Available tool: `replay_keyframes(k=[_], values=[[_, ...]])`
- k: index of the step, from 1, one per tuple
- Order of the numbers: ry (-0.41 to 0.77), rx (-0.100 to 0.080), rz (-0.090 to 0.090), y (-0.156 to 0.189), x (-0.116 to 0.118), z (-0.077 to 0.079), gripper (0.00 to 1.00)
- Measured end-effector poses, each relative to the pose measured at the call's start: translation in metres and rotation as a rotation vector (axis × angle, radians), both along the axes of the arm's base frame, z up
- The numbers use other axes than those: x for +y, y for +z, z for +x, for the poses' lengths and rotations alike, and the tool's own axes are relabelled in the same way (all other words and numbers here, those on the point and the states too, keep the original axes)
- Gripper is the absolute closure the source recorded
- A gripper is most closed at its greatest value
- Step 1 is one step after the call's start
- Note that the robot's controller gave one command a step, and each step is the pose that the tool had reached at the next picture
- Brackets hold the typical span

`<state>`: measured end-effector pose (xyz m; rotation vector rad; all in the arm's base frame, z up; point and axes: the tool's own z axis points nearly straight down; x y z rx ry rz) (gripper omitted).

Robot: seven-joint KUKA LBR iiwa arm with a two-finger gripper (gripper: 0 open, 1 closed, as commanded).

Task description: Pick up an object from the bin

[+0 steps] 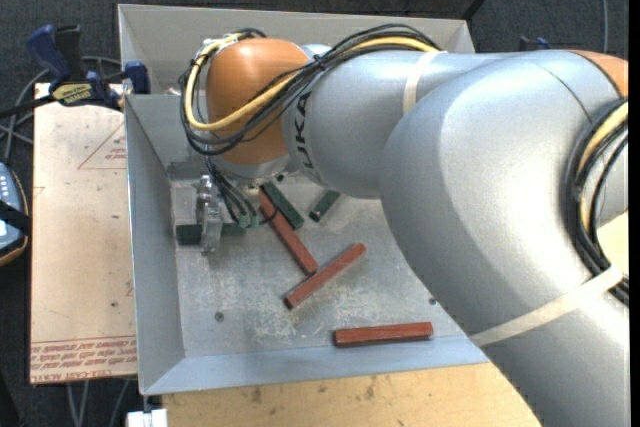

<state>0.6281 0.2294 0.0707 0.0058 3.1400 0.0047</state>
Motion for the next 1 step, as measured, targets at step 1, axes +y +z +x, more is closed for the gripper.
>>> replay_keyframes(k=[1], values=[[0.025, -0.008, 0.001, 0.1541, -0.0058, -0.0174, 1.0]])
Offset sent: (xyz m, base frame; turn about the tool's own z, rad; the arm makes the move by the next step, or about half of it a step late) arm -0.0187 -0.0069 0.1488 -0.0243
